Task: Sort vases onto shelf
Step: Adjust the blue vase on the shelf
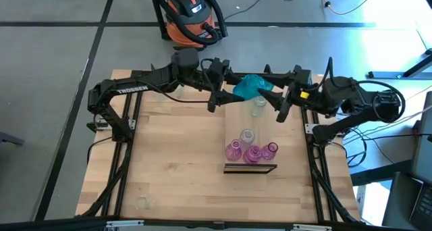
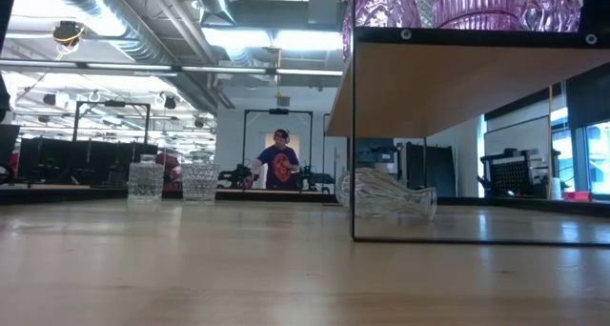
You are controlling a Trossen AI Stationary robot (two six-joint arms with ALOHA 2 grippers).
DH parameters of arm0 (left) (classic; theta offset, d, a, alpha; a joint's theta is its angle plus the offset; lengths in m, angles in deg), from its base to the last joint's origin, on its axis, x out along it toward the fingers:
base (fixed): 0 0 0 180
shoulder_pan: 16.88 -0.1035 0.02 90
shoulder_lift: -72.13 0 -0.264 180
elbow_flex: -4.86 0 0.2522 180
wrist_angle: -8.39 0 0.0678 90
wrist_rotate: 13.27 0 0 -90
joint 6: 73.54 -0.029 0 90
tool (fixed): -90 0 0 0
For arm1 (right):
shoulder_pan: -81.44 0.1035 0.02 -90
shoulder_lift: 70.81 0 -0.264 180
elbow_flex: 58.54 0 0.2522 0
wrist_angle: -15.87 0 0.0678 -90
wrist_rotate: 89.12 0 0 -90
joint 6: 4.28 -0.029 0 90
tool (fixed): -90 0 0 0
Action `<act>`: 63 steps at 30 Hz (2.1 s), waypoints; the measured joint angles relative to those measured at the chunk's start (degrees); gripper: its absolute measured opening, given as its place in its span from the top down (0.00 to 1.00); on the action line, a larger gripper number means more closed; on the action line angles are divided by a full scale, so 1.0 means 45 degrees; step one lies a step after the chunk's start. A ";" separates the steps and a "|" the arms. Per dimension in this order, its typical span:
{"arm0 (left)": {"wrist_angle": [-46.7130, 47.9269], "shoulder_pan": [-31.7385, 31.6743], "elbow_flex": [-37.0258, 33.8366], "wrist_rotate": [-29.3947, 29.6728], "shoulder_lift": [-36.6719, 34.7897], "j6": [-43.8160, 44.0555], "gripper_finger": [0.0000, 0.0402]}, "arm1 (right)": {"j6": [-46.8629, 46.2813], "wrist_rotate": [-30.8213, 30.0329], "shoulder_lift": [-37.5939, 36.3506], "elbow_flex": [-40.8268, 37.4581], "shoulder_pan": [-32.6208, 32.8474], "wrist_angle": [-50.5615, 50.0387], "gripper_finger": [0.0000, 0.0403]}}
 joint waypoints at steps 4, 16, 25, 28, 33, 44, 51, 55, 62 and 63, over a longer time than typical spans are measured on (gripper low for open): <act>-0.0045 0.0038 0.0000 -0.0144 0.0000 0.0001 0.34 | 0.0046 0.1118 0.0014 0.0000 -0.0593 0.0360 0.42; -0.0046 0.0058 -0.0001 -0.0228 0.0000 0.0000 0.34 | 0.0045 0.2890 0.0527 0.0032 -0.1335 0.0642 0.55; -0.0034 0.0058 -0.0024 -0.0154 0.0000 0.0000 0.34 | 0.0111 0.2825 0.0670 0.0036 -0.1335 0.0603 0.77; -0.0044 0.0058 -0.0024 -0.0149 0.0000 -0.0005 0.32 | 0.0111 0.2750 0.0670 0.0024 -0.1330 0.0586 0.77; -0.0048 0.0058 -0.0024 -0.0115 0.0000 -0.0007 0.31 | 0.0111 0.2746 0.0670 0.0019 -0.1330 0.0552 0.76; 0.0607 0.0049 -0.0024 0.0232 0.0000 -0.0421 0.29 | 0.0111 0.2687 0.0723 -0.0019 -0.1330 0.0396 0.77; 0.1061 0.0058 -0.0019 0.0634 0.0000 -0.1007 0.29 | 0.0140 0.2686 0.0736 -0.0034 -0.1330 0.0296 0.77; 0.1170 0.0053 -0.0015 0.0781 0.0000 -0.1054 0.28 | 0.0036 0.2726 0.0777 -0.0034 -0.1371 0.0208 0.77; 0.1711 0.0119 -0.0015 0.1125 0.0000 -0.1212 0.28 | -0.0543 0.3920 0.1013 -0.0019 -0.2194 0.0077 0.77; 0.1791 0.0133 -0.0015 0.1178 0.0000 -0.1229 0.28 | -0.0557 0.4043 0.1026 -0.0019 -0.2288 0.0076 0.77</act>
